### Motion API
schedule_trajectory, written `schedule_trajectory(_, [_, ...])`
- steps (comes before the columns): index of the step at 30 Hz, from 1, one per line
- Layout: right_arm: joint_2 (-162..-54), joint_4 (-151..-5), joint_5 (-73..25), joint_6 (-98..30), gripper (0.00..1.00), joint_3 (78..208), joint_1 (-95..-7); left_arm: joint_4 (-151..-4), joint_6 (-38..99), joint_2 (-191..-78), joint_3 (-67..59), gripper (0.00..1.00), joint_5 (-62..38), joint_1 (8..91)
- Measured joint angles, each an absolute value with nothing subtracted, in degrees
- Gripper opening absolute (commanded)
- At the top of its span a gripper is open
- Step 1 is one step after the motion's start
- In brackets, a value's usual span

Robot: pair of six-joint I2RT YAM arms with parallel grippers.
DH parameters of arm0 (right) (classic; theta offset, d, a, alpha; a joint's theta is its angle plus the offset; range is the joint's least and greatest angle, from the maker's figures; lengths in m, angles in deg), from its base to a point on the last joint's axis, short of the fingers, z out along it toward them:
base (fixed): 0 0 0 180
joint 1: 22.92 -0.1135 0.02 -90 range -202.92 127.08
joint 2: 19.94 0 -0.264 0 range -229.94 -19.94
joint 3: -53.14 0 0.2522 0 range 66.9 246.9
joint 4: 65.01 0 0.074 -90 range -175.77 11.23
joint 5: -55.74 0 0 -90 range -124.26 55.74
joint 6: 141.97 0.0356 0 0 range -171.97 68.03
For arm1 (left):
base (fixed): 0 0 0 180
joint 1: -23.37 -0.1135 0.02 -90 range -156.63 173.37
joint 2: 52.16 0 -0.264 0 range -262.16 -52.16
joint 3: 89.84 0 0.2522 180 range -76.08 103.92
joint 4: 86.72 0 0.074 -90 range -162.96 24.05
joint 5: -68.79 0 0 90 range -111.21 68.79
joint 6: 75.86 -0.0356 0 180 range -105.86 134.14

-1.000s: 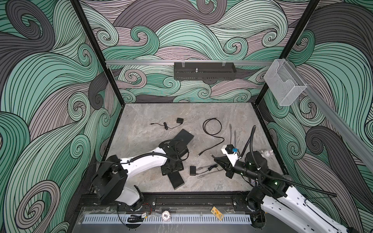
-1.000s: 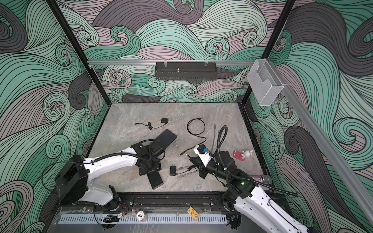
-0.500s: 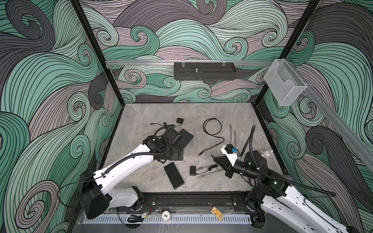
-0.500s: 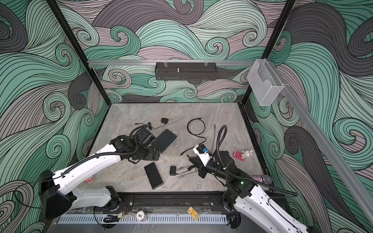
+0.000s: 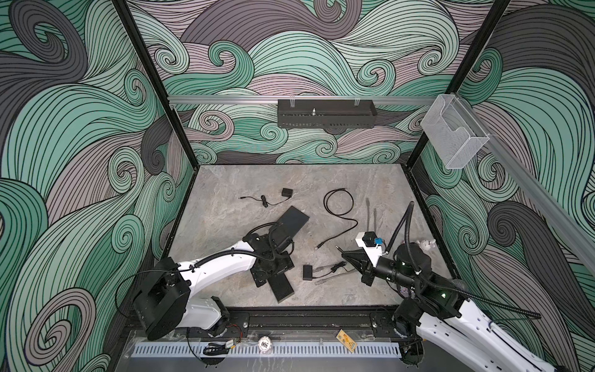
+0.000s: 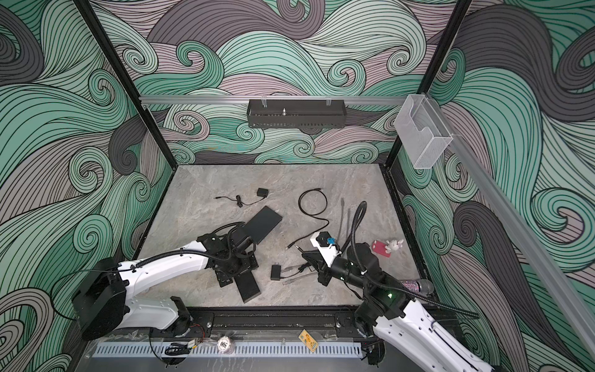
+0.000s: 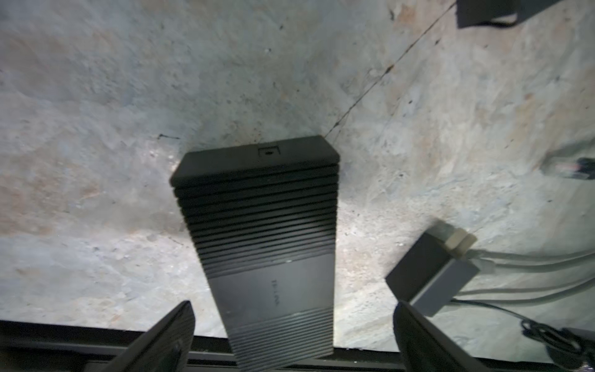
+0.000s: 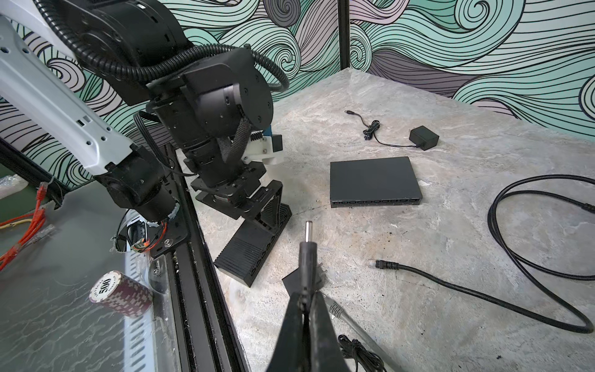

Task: Insert the plug into the switch port
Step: 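Lower the left gripper onto the black ribbed switch box and close it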

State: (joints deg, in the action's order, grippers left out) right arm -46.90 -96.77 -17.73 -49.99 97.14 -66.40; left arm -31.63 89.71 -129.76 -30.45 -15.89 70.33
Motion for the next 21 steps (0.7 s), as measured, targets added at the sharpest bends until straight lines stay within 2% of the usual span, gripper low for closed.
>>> schedule_trajectory(10, [-46.90,-96.77,-17.68,-49.99,0.00,97.14,-66.42,-32.57,95.85,-134.48,-28.11,0.98,-14.60,70.33])
schedule_trajectory(21, [-47.12,-96.29,-17.64,-49.99,0.00,96.81,-66.44,-23.70,95.66,-134.85,-23.11,0.99,-18.38,70.33])
